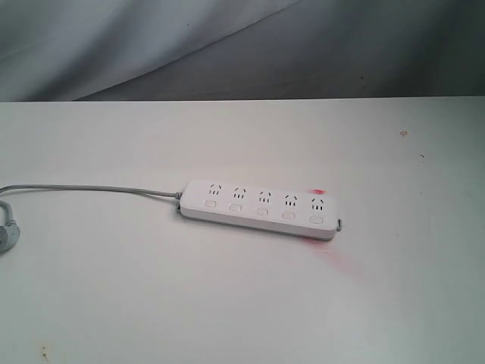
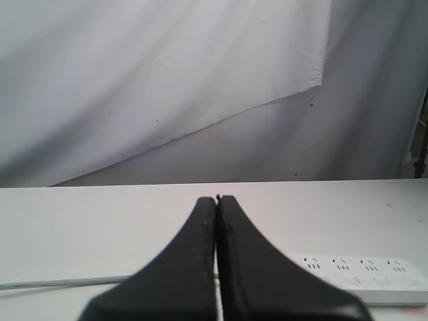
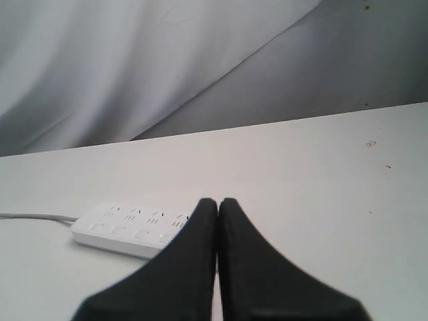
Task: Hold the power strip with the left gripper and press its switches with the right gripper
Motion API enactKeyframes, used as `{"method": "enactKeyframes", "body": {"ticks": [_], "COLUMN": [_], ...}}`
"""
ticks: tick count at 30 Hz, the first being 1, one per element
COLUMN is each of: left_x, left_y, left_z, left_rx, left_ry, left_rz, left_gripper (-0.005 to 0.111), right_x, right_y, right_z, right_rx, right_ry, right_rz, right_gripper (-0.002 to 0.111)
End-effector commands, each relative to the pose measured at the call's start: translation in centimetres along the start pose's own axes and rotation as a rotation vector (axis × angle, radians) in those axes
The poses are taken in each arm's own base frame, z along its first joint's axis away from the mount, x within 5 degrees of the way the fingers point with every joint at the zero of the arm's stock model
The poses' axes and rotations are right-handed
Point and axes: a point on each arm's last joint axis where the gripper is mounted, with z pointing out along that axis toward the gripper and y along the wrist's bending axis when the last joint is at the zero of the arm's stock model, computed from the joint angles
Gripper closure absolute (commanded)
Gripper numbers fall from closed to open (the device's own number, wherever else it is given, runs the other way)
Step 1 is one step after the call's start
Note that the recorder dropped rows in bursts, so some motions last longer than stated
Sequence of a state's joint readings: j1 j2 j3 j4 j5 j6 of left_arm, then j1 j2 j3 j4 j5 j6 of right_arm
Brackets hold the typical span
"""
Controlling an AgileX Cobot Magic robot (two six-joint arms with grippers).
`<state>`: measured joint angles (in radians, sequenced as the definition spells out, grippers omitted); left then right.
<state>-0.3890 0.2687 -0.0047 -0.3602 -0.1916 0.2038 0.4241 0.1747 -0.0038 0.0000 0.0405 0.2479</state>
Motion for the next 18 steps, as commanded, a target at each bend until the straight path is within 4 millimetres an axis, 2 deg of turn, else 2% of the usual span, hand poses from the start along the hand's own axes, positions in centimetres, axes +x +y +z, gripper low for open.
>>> {"method": "enactKeyframes", "body": {"ticks": [1,18], "left_x": [0.06,-0.01], "left_y": [-0.01,0.01], "left_z": [-0.07,-0.07], "left_rx": [0.004,0.002], "left_ry": [-0.007,-0.014], "left_rz": [0.011,0.009], "left_gripper": [0.107,0.107], "right_x": [0.21,0.21], "right_y": [-0.10,-0.10], "right_z": [0.05,0.05], "right_rx": [0.010,0.010], "right_ry": [0.014,0.014], "right_rz": [-0.022,-0.019], "right_gripper": [0.108,0.108]}}
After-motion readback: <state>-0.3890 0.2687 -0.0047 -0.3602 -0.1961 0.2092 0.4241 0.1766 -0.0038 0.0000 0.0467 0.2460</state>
